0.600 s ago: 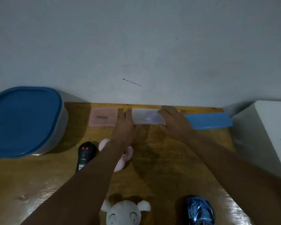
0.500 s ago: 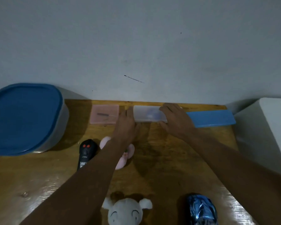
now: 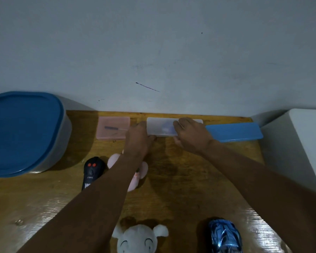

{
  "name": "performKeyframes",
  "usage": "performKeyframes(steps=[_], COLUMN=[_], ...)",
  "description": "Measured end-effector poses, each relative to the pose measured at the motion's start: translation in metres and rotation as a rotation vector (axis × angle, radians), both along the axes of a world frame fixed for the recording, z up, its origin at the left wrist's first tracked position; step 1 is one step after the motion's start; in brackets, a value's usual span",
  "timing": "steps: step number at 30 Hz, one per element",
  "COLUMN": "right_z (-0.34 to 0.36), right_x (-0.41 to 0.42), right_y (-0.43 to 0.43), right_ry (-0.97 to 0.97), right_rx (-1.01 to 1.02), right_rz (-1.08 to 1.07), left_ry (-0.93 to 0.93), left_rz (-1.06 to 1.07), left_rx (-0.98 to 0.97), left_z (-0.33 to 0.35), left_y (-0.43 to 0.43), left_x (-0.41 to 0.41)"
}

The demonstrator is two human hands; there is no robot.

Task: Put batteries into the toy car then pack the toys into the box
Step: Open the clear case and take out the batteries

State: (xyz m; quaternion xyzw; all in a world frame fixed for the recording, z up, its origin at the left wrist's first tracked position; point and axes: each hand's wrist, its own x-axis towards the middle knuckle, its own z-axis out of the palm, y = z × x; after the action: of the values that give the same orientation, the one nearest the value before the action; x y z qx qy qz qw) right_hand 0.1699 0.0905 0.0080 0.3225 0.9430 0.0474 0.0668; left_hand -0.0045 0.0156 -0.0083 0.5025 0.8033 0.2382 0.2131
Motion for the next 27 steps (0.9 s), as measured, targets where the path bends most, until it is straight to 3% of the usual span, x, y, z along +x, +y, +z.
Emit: performKeyframes(steps=[8,20,27], right_z=[0.001,0.005,0.015], right_x=[-0.01,-0.011,-0.017], right_y=[0.004,0.004,-0.006], right_ry=[-0.275,-0.267,-0.439], right_rx=[0.149,0.175,0.376], right_rz=[0.104,0.154,0.258], left_ry=[-0.036,-0.046,-0.043], left_rz=[0.011,0.042,0.032], left_rx=[0.006,0.005,-0.002], left_z=[0.002,0.003,0.006], left_y=[-0.001,-0.001,-0.001], left_x=[0.0,0.0,-0.001])
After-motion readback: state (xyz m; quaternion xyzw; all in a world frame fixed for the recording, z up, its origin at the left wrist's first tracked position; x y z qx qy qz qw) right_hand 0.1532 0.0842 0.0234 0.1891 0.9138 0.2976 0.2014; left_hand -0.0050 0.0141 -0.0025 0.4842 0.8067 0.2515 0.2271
